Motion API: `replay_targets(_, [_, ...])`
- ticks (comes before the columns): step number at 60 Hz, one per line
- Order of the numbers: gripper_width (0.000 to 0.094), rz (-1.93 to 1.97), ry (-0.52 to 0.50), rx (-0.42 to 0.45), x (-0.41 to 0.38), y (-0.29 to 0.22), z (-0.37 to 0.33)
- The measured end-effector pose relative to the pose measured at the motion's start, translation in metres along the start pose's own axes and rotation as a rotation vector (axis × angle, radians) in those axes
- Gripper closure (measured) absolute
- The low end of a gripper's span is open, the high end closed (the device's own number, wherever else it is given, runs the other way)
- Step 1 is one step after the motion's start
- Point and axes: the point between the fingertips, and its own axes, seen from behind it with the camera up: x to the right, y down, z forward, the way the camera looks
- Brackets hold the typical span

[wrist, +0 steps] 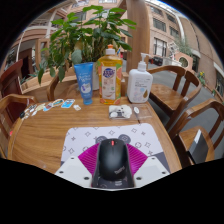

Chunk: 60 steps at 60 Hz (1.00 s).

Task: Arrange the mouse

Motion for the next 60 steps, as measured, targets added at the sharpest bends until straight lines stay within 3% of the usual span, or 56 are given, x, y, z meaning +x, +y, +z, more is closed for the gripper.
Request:
replay_targets(8, [0.0419,0.013,-0.009,-0.003,0.001,0.002,-0.001])
replay_targets(15, [0.0073,0.005,0.003,0.025,-0.001,-0.006,-0.026])
replay_targets(18, [0.0106,0.01,0.009,0.042,-0.003,-0.012,-0.042])
replay_targets(42, [0.0079,-0.044,0.057,0.193,-0.021,-0.02,-0.232])
replay_targets(60, [0.0082,-0.073,0.01,0.206,-0.043,0.016,-0.315])
